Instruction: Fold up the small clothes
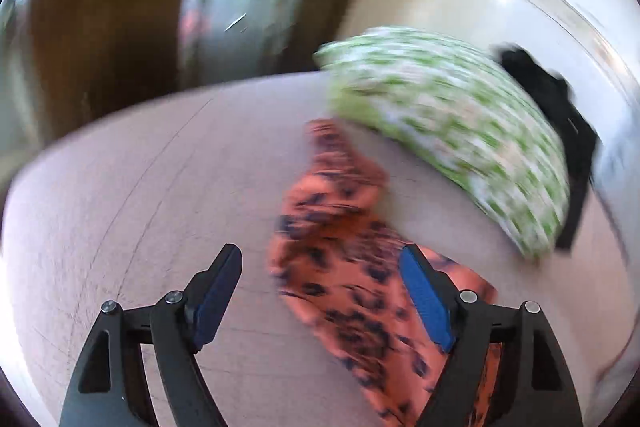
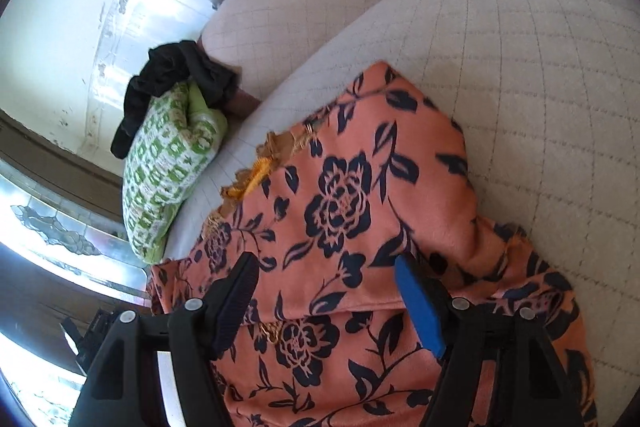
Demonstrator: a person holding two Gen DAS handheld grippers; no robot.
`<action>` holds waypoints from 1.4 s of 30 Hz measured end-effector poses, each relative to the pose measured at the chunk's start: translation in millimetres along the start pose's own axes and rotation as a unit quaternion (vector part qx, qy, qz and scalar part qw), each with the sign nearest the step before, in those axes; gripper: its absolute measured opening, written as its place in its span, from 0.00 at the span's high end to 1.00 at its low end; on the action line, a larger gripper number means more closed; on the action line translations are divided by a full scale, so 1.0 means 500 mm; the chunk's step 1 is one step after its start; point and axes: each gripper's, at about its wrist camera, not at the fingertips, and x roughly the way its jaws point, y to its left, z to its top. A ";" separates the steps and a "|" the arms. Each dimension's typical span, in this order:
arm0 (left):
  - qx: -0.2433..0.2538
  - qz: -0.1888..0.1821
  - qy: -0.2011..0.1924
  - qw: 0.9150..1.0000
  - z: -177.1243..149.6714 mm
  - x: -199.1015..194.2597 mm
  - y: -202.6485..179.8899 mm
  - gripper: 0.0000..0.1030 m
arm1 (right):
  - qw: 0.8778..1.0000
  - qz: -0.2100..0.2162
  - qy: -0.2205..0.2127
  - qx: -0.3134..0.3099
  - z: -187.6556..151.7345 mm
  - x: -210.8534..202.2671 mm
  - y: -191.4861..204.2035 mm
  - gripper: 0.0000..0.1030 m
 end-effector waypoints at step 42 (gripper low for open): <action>0.501 -0.295 -0.010 0.813 -0.292 -0.221 -0.462 0.16 | 0.994 0.088 -0.064 0.001 0.025 -0.062 0.029 0.27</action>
